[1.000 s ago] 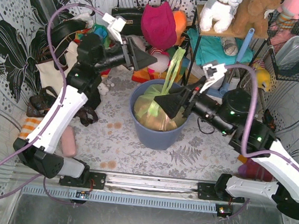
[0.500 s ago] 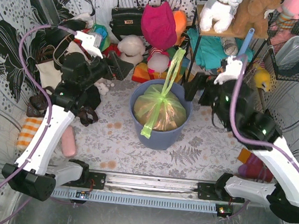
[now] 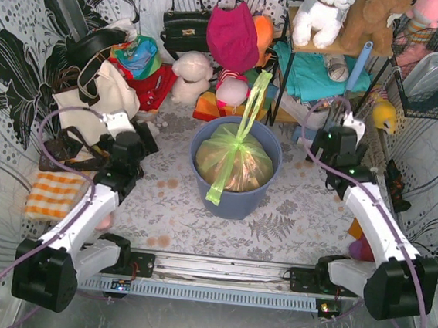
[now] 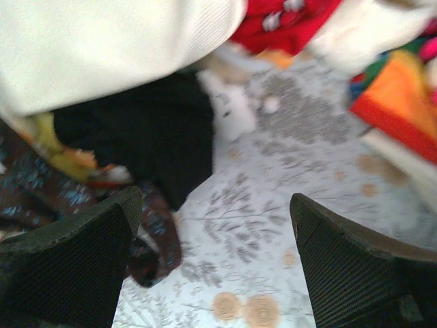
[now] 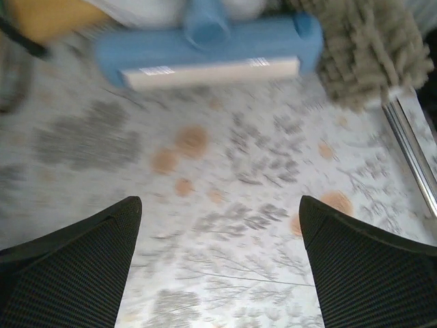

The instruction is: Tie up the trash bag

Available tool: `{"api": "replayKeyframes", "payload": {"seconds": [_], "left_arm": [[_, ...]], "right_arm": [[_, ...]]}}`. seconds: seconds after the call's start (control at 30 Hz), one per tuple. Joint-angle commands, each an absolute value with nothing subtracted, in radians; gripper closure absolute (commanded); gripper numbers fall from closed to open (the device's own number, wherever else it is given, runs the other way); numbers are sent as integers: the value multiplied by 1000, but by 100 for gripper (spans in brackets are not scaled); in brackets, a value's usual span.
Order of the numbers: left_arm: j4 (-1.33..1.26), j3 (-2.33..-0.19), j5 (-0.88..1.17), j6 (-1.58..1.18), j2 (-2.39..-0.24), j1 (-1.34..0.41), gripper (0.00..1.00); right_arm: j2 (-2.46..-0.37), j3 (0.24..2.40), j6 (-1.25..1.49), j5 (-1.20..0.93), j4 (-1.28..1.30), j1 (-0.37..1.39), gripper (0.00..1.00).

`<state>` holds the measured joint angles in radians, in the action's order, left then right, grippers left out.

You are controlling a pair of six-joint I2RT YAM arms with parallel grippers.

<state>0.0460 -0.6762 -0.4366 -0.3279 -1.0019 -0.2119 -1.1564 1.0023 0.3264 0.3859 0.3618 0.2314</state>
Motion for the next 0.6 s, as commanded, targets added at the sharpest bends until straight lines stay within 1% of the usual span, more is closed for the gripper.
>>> {"api": "replayKeyframes", "payload": {"seconds": [0.0,0.17,0.23,0.27,0.33,0.37,0.47,0.57], "left_arm": [[-293,-465,-636,-298,-984,-207,2],[-705,-230,-706,-258,-1085,-206,2],[-869,-184,-693,-219,-1158,-206,2],[-944,-178,-681,-186,-1195,-205,2],[-962,-197,-622,-170,-1234,-203,2],[-1029,-184,-595,-151,-1255,-202,2],[-1177,-177,-565,-109,-1325,-191,2],[-1246,-180,-479,-88,-1410,-166,2]], "right_arm": [[-1140,739,197,506,-14,172,3],[-1232,464,61,561,-434,133,3],[-1284,393,44,560,-628,125,3],[-1316,368,52,545,-685,113,3],[-1374,344,66,498,-775,95,3],[-1387,363,74,481,-751,93,3],[-1410,328,20,424,-919,87,3],[-1457,298,-8,386,-1043,74,3]]}}
